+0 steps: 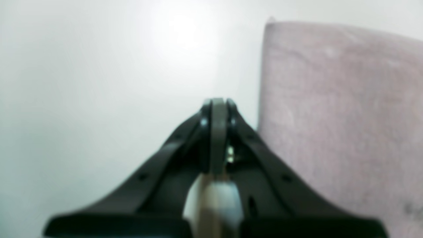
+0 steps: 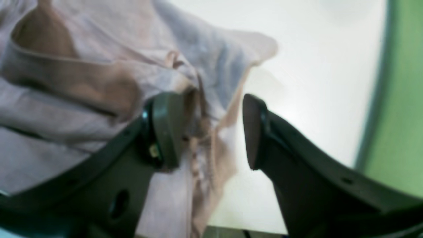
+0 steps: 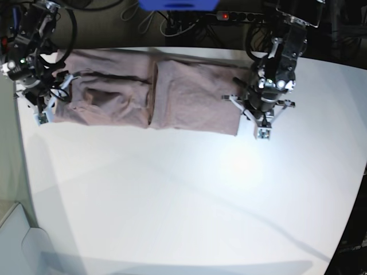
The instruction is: Layout the t-shirt on the table in an organized manner, then fold the t-shirt properly
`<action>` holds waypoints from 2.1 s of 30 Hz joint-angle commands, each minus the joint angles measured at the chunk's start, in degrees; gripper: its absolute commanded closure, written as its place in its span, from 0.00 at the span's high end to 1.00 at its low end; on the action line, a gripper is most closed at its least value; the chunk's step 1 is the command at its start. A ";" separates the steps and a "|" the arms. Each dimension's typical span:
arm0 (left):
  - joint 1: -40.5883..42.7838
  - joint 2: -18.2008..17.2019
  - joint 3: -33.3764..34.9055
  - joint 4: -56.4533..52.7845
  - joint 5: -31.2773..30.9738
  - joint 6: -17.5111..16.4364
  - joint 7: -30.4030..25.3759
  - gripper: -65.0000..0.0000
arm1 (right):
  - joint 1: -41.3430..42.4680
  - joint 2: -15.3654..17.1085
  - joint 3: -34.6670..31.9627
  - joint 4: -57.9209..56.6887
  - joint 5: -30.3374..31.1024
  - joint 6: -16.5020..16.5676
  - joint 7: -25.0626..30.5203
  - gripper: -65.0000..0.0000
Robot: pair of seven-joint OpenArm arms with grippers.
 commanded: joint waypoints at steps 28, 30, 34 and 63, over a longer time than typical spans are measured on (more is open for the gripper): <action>0.36 -0.38 -0.19 2.42 -0.10 0.23 2.54 0.00 | 5.56 0.66 6.00 -15.78 0.47 -0.23 0.97 0.39; 0.36 -0.38 -0.19 4.01 -0.10 0.23 2.54 0.00 | 5.56 0.66 6.00 -15.78 0.47 -0.23 0.97 0.17; 0.36 -0.21 -0.28 7.61 -0.10 0.23 2.54 0.00 | 5.56 0.66 4.33 -15.69 0.47 -0.23 0.88 0.00; 5.81 -0.38 -18.83 9.10 -0.10 0.23 2.63 0.00 | 2.83 -6.29 -7.98 12.97 0.56 -0.23 -12.22 0.00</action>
